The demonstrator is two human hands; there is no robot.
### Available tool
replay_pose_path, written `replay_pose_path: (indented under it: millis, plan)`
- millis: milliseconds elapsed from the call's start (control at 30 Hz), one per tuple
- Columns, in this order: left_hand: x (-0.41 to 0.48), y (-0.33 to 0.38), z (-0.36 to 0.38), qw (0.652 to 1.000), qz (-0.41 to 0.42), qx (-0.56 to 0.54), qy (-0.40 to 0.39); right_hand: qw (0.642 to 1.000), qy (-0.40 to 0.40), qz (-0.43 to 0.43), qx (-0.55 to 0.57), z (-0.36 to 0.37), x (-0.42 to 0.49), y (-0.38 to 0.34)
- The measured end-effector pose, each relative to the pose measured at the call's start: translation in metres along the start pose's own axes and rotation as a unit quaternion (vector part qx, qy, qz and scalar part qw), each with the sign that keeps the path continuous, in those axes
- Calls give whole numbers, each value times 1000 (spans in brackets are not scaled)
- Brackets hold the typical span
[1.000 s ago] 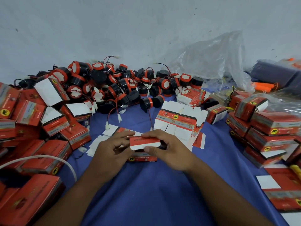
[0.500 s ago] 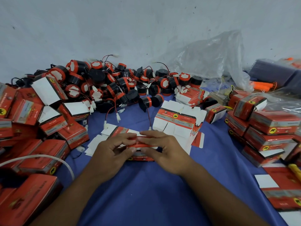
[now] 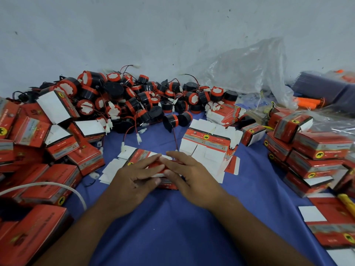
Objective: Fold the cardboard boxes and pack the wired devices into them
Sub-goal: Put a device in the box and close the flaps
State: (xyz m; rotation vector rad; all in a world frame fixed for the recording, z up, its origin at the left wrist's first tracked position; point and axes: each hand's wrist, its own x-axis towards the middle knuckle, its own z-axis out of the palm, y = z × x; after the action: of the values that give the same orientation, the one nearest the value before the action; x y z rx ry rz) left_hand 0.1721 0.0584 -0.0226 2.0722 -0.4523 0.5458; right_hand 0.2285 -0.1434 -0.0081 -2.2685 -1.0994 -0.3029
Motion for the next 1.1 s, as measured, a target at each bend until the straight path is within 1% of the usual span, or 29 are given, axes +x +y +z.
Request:
replay_pose_path:
  millis: [67,133,233,300,333,400,467,533,633,767,867,933,1033,1100]
  plan:
    - [1,2,2,999,39,16,-23,1000,14,5,-16,2,0,-3]
    - [2,2,2,1000,23,15,-8,999,4,-5,-34,2,2,-5]
    - [3,0,2,1000,-8,17,18,997,-62,-11,-35,4,1,-4]
    - [3,0,3,999,-5,39,16,997,-72,-7,17,6,-2,-2]
    - [3,0,3,999,-5,48,18,997,-49,-2,61,7,-3,-1]
    - [3,1,2,998,-7,51,28,991,29,14,132,7,-3,3]
    - [3,2,1,998,-2,52,34,985,73,27,151,7,-2,6]
    - [3,-1,2,997,0,66,36,989,73,17,129,7,-2,7]
    - [1,-6,0,995,-20,98,21,997,29,-17,72,5,-2,8]
    - [1,-7,-3,992,13,122,10,1000,-6,-21,22,0,-3,9]
    - [2,-7,-4,992,18,127,6,999,-22,-34,-36,-2,-4,6]
    - [2,-5,-5,988,26,152,4,997,-26,-39,-69,-3,-4,3]
    - [4,-3,-8,981,35,188,-8,995,-16,-40,-88,-1,-5,-4]
    - [2,-2,-12,987,11,157,-16,995,-6,-35,-93,0,-4,-6]
